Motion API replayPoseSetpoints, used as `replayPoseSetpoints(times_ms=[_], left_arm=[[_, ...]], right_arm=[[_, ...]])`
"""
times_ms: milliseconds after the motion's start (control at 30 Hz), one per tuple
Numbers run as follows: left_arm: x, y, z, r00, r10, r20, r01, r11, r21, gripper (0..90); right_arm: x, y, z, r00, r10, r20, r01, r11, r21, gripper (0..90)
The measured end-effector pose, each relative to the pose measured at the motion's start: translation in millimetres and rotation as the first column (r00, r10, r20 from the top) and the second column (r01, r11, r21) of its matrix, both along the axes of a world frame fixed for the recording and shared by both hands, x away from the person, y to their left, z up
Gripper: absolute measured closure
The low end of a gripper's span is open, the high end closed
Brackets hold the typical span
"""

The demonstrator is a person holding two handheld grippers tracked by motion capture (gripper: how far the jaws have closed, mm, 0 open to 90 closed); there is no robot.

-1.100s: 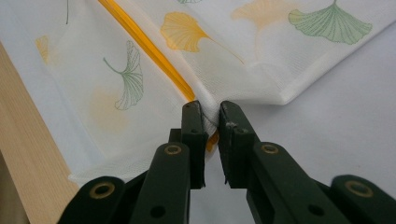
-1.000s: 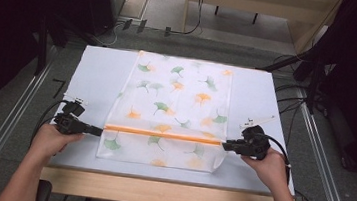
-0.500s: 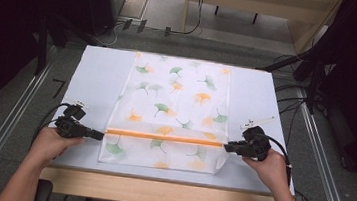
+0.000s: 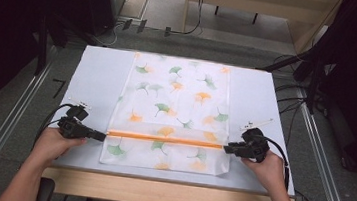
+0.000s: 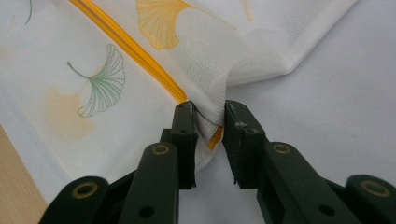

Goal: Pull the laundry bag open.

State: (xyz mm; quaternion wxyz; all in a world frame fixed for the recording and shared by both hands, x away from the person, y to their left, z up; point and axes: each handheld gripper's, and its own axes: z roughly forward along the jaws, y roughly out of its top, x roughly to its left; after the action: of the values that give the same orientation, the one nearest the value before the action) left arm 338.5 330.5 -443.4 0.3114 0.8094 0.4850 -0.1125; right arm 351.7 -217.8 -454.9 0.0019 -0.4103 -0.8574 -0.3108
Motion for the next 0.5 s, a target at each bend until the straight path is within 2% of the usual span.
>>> replayPoseSetpoints(times_ms=[67,200,333,433,500], left_arm=[[0.2,-1.2,0.6,1.0000,0.000,0.008,0.000,0.9999,-0.010,83.5],[1.4,-2.6,1.2,0.9998,-0.004,0.018,0.005,0.9999,-0.014,79.7],[3.4,-2.9,2.8,0.9995,-0.001,0.031,0.002,0.9996,-0.029,75.3],[3.8,-3.2,3.5,0.9989,0.010,0.046,-0.009,0.9996,-0.027,72.1],[4.4,-2.9,3.4,0.9985,0.015,0.053,-0.015,0.9998,-0.010,69.0]], right_arm=[[-0.4,-0.8,-0.3,1.0000,0.003,0.009,-0.004,1.0000,0.008,72.3],[-2.1,-1.7,-0.8,1.0000,-0.001,-0.005,0.001,0.9999,0.015,69.2],[-3.3,-1.2,-3.2,1.0000,0.004,-0.002,-0.004,1.0000,0.003,66.3],[-3.6,-2.3,-3.7,1.0000,-0.001,-0.002,0.001,1.0000,0.007,63.8],[-3.4,-3.4,-3.6,1.0000,-0.002,0.006,0.002,0.9999,0.014,62.8]])
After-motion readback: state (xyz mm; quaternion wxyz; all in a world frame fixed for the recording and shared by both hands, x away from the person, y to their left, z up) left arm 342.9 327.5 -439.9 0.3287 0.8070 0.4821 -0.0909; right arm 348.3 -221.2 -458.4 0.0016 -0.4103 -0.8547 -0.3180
